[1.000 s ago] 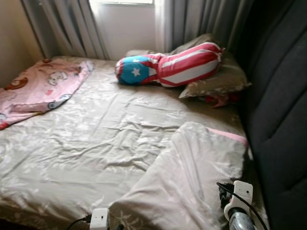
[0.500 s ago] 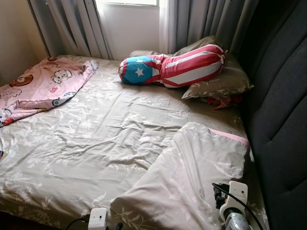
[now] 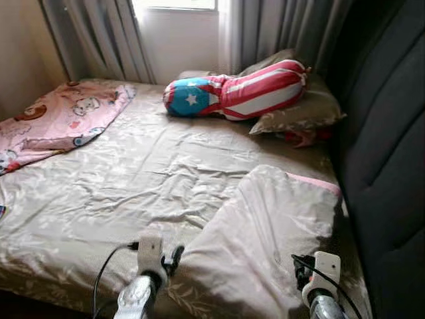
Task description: Clean up the room
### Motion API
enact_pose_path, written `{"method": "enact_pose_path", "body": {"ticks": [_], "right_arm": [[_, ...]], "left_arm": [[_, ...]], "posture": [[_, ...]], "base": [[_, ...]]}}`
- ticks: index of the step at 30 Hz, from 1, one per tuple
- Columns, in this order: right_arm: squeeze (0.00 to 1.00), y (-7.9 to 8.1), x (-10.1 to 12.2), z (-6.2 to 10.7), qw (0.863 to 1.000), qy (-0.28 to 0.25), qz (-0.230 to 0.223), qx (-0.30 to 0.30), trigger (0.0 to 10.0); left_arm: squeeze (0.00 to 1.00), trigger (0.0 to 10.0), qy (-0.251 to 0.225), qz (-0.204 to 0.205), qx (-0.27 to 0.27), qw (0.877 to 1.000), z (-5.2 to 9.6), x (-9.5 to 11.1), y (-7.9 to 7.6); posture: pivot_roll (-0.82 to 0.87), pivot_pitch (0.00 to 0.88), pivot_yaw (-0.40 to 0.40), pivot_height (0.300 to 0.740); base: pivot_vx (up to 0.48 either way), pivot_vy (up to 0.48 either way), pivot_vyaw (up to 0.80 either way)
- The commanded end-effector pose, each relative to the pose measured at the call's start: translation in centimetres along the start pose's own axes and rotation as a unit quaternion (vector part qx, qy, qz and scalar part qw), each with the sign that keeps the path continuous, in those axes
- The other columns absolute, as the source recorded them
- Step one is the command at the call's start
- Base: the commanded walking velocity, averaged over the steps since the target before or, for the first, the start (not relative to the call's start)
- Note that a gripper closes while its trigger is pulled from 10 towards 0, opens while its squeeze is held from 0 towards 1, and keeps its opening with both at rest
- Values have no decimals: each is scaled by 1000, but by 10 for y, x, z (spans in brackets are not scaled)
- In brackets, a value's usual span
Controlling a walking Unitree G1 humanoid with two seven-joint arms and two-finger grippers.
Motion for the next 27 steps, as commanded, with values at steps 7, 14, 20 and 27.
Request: {"method": "enact_pose_path", "body": {"ticks": [7, 14, 20, 27], "right_arm": [[1000, 4, 9, -7, 1000, 16, -16, 8, 10000], [992, 6, 15, -12, 999, 34, -9, -6, 10000], [0, 9, 19, -15, 998, 50, -47, -9, 10000], [1000, 14, 21, -16, 997, 54, -52, 2, 10000]], "left_arm": [[0, 10000, -14, -12, -3, 1000, -1, 9, 3], [0, 10000, -60, -12, -8, 998, -5, 29, 4], [0, 10000, -85, -17, -27, 996, -8, 44, -1], [0, 10000, -123, -22, -48, 991, -4, 60, -5]], "posture": [[-42, 0, 2, 668], [-27, 0, 14, 668], [-4, 0, 20, 668], [22, 0, 24, 668]], "base": [[0, 0, 0], [0, 0, 0], [0, 0, 0], [0, 0, 0]]}}
Point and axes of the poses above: a point about 5 cm out from each wrist's last joint towards the gripper, its own z axis pointing back from the gripper into the wrist, its own x axis along the axis of the wrist's last joint, y = z × x, the point moved 1 cm from there along -z, pointing out of the wrist towards the gripper, and after that the axes turned 12 degrees about z, right-handed, at the moved point
